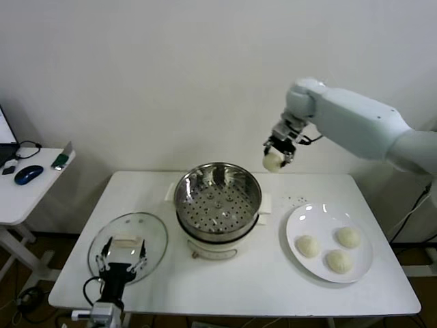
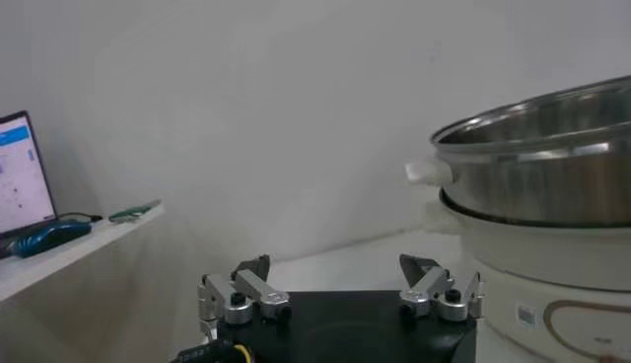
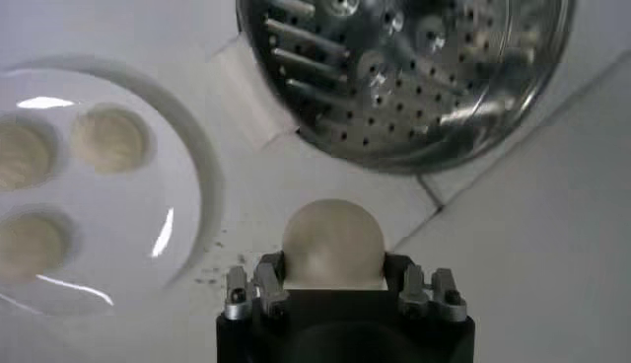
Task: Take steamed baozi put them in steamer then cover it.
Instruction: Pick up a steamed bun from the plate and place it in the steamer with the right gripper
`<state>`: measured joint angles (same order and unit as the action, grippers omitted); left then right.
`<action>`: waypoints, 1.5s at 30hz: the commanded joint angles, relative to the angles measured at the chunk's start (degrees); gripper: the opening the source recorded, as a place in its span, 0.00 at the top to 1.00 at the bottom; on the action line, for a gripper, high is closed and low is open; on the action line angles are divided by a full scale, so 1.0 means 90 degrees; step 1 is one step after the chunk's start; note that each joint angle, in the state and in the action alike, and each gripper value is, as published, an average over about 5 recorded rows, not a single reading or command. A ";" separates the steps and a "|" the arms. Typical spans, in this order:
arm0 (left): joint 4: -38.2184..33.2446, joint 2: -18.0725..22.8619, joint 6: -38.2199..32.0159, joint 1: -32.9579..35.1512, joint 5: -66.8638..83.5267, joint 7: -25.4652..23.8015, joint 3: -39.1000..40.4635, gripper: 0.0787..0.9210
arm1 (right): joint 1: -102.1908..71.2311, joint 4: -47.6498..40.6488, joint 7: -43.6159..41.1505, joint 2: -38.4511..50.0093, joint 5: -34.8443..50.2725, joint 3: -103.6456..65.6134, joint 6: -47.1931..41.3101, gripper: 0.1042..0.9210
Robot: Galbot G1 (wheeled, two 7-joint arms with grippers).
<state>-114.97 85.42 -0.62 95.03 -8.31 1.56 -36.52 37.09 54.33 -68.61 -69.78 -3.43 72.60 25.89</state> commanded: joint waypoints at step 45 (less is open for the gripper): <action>0.0017 -0.0067 0.0058 0.0097 0.0011 0.0005 0.0095 0.12 | -0.1703 -0.0725 0.0573 -0.1836 -0.3289 -0.0954 0.1583 0.12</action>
<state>-114.70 84.75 -0.12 95.85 -8.19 1.59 -35.69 21.98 47.73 -63.40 -86.13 -33.04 64.71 39.90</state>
